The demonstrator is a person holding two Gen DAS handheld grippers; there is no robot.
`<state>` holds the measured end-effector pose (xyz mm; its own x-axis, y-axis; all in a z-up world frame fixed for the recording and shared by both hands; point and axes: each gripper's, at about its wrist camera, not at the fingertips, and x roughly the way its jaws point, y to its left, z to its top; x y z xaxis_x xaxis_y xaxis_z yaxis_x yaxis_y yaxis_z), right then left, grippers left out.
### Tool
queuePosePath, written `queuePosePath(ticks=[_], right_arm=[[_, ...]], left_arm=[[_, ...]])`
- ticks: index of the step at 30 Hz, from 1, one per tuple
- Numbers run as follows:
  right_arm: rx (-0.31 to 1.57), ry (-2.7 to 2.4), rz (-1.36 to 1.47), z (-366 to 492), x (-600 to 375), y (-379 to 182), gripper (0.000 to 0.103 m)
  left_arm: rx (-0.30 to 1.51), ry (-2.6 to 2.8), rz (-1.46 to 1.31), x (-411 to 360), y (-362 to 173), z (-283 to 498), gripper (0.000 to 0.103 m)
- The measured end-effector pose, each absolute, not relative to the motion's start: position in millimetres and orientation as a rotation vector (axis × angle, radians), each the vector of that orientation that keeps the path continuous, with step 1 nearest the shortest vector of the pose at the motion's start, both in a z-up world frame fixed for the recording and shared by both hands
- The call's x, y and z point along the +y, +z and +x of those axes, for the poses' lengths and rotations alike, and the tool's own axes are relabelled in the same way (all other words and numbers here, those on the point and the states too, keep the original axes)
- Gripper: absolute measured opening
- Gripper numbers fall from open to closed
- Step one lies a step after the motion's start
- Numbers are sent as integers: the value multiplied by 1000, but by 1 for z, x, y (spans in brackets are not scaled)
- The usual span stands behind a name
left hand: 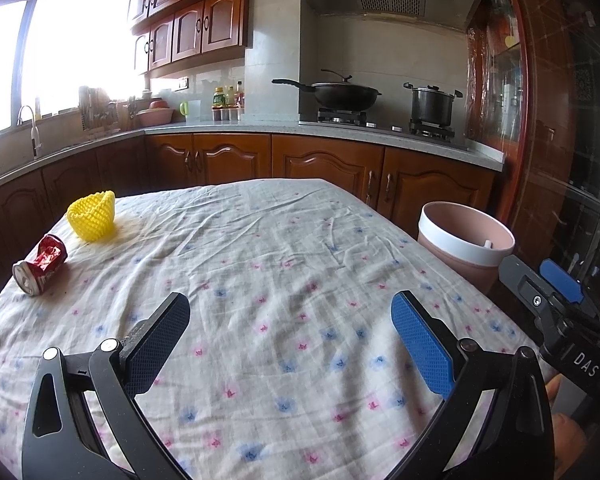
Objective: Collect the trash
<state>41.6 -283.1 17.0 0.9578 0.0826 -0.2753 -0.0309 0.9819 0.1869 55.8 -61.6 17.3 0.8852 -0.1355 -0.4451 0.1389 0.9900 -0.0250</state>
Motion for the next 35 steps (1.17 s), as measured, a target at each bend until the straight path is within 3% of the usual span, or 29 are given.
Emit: queuePosePath(ticks=[35], right_arm=[[321, 66, 190, 52, -287, 19, 103]], left_arm=[[491, -162, -2, -58, 16, 66, 103]])
